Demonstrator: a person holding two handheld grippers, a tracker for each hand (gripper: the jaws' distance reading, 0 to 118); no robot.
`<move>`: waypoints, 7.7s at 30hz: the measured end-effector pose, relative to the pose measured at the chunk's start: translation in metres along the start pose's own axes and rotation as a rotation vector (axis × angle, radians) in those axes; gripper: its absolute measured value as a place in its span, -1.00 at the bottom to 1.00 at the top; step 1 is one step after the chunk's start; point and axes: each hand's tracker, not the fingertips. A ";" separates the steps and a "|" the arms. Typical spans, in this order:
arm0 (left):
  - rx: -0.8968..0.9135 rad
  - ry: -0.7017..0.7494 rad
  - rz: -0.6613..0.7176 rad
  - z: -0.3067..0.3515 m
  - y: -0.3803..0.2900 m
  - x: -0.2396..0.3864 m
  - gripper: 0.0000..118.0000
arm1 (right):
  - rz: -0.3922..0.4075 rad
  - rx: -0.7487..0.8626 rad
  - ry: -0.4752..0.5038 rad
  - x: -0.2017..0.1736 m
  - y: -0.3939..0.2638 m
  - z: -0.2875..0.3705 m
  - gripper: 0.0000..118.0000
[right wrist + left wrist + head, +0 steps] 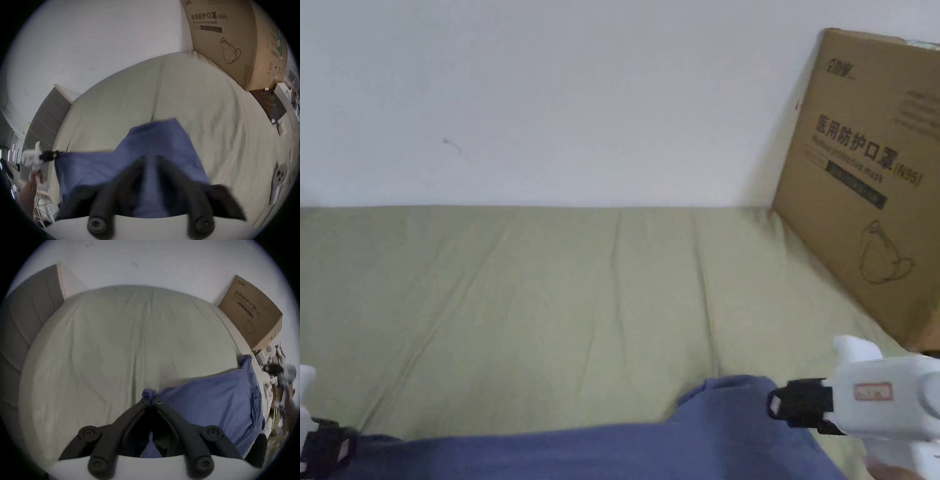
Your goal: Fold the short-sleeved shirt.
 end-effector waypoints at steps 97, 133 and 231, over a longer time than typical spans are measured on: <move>-0.220 -0.007 0.032 0.149 -0.251 0.000 -0.82 | 0.182 -0.358 -0.153 0.039 -0.266 0.163 -0.95; -0.125 0.140 0.094 0.135 -0.244 0.017 1.00 | 0.033 0.075 0.000 -0.039 -0.245 0.229 -1.00; -0.093 0.195 0.166 0.057 -0.203 -0.002 0.40 | -0.045 0.066 -0.016 -0.025 -0.200 0.175 -1.00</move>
